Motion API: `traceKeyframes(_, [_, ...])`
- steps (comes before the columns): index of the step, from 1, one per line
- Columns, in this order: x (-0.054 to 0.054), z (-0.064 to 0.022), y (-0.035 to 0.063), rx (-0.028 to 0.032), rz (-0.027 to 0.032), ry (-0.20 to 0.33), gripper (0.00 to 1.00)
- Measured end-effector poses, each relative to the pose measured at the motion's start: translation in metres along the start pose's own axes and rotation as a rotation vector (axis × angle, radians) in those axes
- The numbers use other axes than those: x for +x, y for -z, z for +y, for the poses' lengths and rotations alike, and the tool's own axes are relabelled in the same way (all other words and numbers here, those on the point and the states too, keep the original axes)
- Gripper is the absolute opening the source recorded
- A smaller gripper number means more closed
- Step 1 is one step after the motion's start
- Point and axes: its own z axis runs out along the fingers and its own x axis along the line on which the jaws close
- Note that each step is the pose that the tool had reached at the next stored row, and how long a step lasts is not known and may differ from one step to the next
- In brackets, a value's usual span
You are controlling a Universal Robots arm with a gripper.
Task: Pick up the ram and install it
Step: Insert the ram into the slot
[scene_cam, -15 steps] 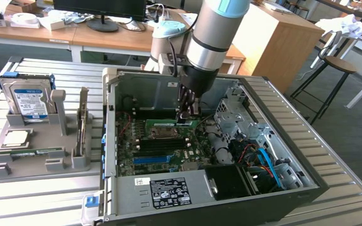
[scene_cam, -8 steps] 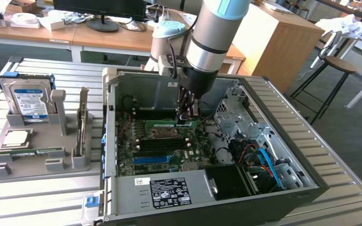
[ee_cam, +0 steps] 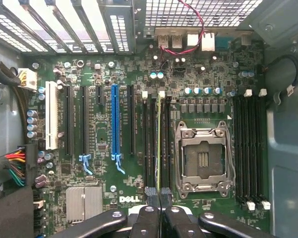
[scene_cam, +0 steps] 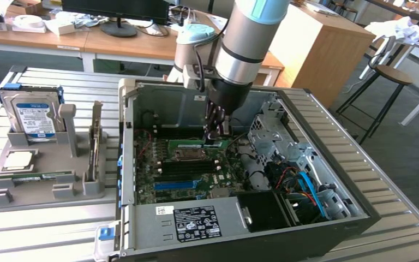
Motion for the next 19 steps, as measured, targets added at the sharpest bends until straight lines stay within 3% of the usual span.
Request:
traceKeyframes(11, [0.0, 0.0, -0.0003, 0.0001, -0.0001, 0.0, 0.11])
traceKeyframes(19, [0.0003, -0.0003, -0.0076, 0.0001, -0.0001, 0.0, 0.11])
